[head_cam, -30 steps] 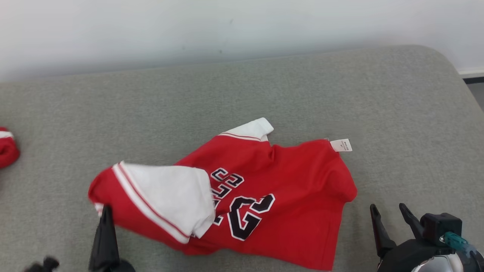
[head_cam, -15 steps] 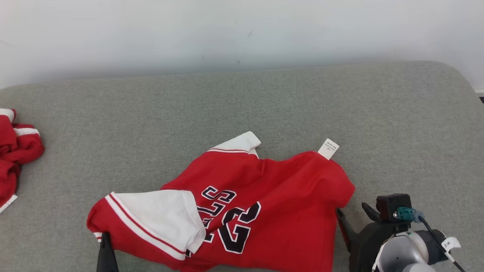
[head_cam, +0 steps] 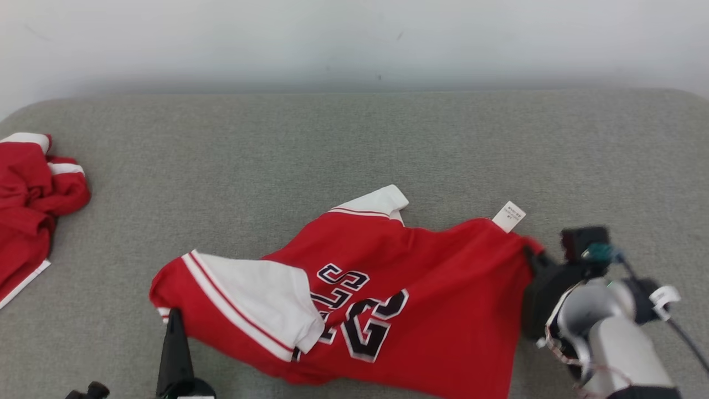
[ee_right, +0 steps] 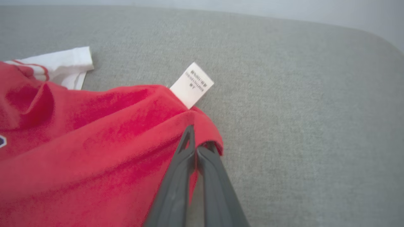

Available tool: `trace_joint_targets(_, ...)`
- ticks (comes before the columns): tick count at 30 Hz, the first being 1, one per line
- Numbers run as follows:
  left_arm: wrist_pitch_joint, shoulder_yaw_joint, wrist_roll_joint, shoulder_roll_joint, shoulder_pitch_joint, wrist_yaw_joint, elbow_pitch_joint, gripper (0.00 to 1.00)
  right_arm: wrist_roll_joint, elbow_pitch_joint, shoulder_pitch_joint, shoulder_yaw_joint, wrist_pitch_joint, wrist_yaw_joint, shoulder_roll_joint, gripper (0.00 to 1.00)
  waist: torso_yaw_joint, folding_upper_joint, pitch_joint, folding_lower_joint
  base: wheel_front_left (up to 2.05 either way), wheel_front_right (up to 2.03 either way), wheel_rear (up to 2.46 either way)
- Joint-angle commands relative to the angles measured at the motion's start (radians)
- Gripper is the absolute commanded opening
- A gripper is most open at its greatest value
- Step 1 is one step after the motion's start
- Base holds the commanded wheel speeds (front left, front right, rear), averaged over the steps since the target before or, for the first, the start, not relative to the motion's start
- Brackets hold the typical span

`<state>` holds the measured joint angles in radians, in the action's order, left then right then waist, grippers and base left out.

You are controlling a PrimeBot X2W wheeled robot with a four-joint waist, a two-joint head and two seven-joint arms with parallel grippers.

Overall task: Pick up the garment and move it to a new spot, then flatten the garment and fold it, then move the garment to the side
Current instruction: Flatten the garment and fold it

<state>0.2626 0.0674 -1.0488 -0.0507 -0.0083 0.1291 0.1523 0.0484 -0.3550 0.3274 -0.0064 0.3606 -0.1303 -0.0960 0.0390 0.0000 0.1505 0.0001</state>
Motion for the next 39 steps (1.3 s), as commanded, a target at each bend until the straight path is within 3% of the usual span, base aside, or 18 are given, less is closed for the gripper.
trace_joint_targets(1, 0.003, 0.009, -0.007, 0.000, -0.022, 0.001, -0.015, 0.00, -0.026, -0.004, 0.030, -0.016, -0.025, -0.001, -0.010, 0.00, 0.016, 0.0000, 0.010, -0.0001, 0.00, 0.00, 0.00)
trace_joint_targets(10, 0.003, 0.177, -0.100, 0.000, -0.116, 0.001, -0.136, 0.00, -0.132, -0.039, 0.260, -0.068, -0.150, -0.001, -0.125, 0.00, 0.075, 0.0000, 0.018, -0.0001, 0.00, 0.00, 0.00)
trace_joint_targets(19, 0.003, 0.308, -0.207, -0.001, -0.213, 0.002, -0.129, 0.00, -0.190, -0.234, 0.497, -0.091, -0.282, -0.001, -0.212, 0.00, 0.163, 0.0000, 0.049, -0.0001, 0.00, 0.00, 0.00)
trace_joint_targets(20, 0.003, 0.323, -0.215, 0.000, -0.220, 0.002, -0.120, 0.00, -0.193, -0.264, 0.514, -0.080, -0.288, -0.001, -0.212, 0.10, 0.170, 0.0000, 0.053, -0.0001, 0.00, 0.00, 0.00)
trace_joint_targets(21, 0.003, 0.334, -0.223, 0.000, -0.222, 0.002, -0.103, 0.00, -0.196, -0.306, 0.527, -0.071, -0.274, -0.001, -0.214, 0.95, 0.176, 0.0000, 0.058, -0.0001, 0.00, 0.00, 0.00)
trace_joint_targets(22, 0.003, 0.334, -0.223, 0.000, -0.222, 0.002, -0.103, 0.00, -0.196, -0.306, 0.527, -0.071, -0.274, -0.001, -0.214, 0.95, 0.176, 0.0000, 0.058, -0.0001, 0.00, 0.00, 0.00)
trace_joint_targets(23, 0.003, 0.343, -0.227, -0.001, -0.224, 0.001, -0.083, 0.31, -0.193, -0.349, 0.535, -0.054, -0.261, -0.001, -0.209, 1.00, 0.181, 0.0000, 0.061, -0.0001, 0.00, 0.00, 0.00)
trace_joint_targets(24, 0.003, 0.350, -0.224, -0.001, -0.227, 0.001, -0.059, 1.00, -0.180, -0.388, 0.543, -0.033, -0.249, -0.001, -0.202, 1.00, 0.184, 0.0000, 0.065, -0.0001, 0.00, 0.00, 0.00)
trace_joint_targets(32, 0.003, 0.275, -0.162, -0.001, -0.161, 0.001, 0.100, 1.00, -0.060, -0.583, 0.517, 0.050, -0.178, -0.001, -0.168, 1.00, 0.169, 0.0000, 0.029, -0.0001, 0.00, 0.00, 0.00)
trace_joint_targets(35, 0.003, 0.203, -0.120, -0.001, -0.100, 0.001, 0.126, 1.00, 0.001, -0.574, 0.467, 0.071, -0.187, -0.001, -0.167, 1.00, 0.150, 0.0000, -0.010, -0.0001, 0.00, 0.00, 0.00)
trace_joint_targets(39, 0.003, 0.110, -0.010, 0.000, -0.004, 0.001, 0.121, 1.00, 0.072, -0.459, 0.359, 0.094, -0.280, -0.001, -0.174, 1.00, 0.123, 0.0000, -0.065, -0.0001, 0.00, 0.00, 0.00)
